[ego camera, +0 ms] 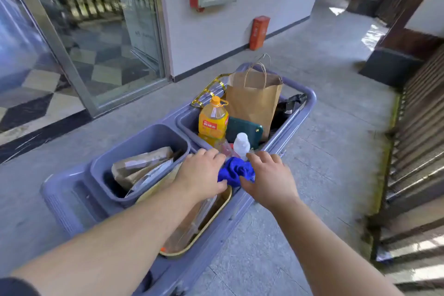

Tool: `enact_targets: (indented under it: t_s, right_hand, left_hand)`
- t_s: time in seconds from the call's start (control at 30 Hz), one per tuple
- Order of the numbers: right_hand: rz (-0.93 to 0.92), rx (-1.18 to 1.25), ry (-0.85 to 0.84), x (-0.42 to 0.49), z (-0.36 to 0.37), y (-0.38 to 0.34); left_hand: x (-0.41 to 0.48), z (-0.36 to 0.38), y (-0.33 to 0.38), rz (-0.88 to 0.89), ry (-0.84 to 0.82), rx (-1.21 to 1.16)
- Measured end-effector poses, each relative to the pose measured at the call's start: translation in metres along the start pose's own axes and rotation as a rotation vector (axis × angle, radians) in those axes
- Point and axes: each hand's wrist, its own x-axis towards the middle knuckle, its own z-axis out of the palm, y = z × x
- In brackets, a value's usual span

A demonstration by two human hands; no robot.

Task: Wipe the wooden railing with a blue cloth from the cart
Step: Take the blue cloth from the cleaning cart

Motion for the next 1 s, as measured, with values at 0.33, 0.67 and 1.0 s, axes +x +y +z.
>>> enact_targets:
  t_s: [0.33, 0.67, 1.0]
  right_hand:
    - [-0.101, -0.067, -0.208, 0.026, 0.067, 0.009]
    - [-0.147, -0.014, 0.047, 0.026, 0.029, -0.009]
    - [-0.068, 0.133, 0.154, 0.014, -0.048, -0.021]
  left_hand:
    - [0.031, 0.04, 0.014, 0.014, -0.059, 0.062]
    - [0.023, 0.017, 0.013, 0.006, 0.003, 0.019]
    - [0.011, -0.068, 0.011, 0.029, 0.207, -0.177]
